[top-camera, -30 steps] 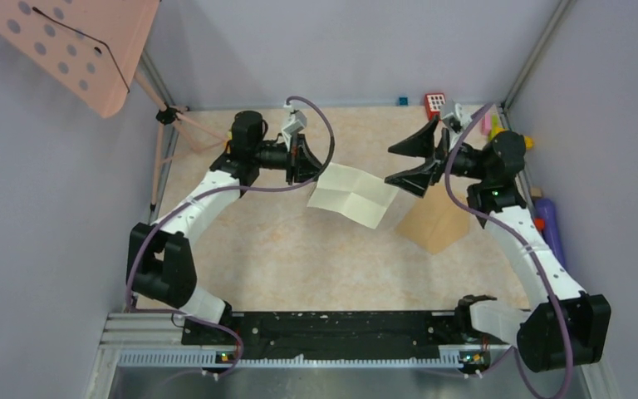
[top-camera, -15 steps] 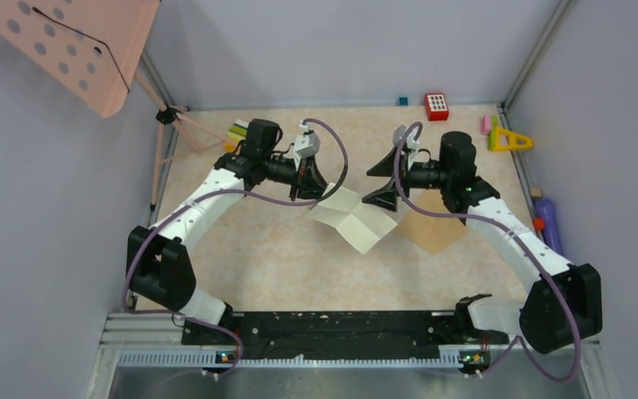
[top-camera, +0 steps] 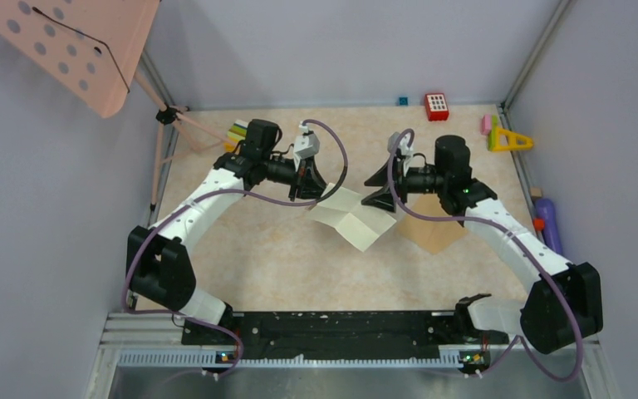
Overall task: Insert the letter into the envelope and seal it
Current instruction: Fold the letter.
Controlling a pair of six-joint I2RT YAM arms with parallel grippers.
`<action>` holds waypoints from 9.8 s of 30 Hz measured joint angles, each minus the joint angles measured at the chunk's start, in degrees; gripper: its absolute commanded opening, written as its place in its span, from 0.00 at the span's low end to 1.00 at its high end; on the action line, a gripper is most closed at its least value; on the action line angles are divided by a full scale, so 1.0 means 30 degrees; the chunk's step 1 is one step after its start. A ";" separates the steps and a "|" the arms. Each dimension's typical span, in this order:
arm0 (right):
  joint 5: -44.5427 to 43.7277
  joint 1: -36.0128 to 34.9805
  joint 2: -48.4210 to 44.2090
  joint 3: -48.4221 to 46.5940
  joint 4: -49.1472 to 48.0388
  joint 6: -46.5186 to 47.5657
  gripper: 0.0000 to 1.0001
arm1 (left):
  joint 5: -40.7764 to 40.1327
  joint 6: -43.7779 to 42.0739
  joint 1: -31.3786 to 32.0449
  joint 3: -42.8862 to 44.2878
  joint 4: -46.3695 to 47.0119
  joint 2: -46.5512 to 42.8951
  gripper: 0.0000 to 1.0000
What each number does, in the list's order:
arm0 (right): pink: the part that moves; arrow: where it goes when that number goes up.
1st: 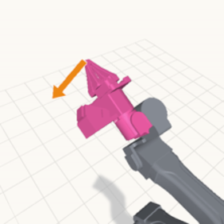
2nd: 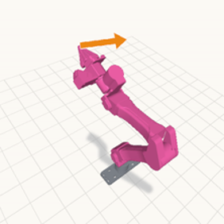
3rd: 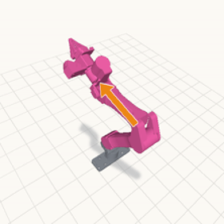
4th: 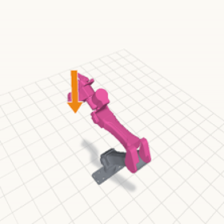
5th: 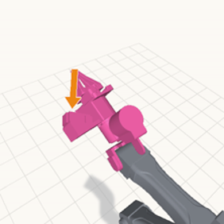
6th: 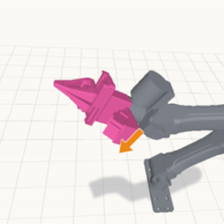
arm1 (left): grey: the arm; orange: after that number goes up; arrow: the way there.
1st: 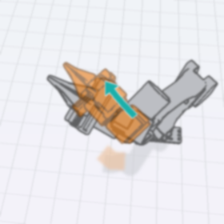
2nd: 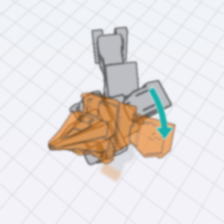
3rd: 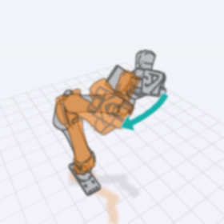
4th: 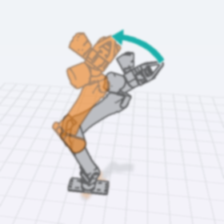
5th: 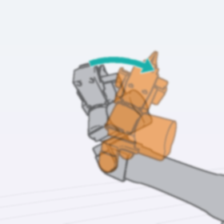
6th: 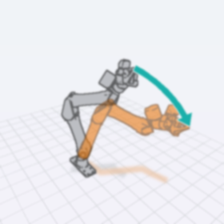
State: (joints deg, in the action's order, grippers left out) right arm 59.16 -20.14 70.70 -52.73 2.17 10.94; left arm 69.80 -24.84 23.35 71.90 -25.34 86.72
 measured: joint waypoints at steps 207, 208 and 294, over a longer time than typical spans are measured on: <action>-0.9129 -0.2353 0.0954 -0.1282 0.4277 0.1894 0.00 | -0.5136 0.1428 0.1122 0.1326 0.0153 -0.1457 0.42; -0.9151 -0.2353 0.0954 -0.1282 0.4218 0.1880 0.00 | -0.4962 0.1479 0.1107 0.1326 0.0153 -0.1457 0.46; -0.4109 0.0066 -0.1974 -0.1792 0.5377 0.2033 0.79 | -0.1311 0.4051 0.1239 -0.0248 0.2703 0.0058 0.00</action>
State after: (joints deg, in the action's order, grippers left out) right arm 46.83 -19.94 64.77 -58.11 18.31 17.04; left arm 65.87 -12.69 27.07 71.16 -17.23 86.89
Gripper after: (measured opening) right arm 0.756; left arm 0.010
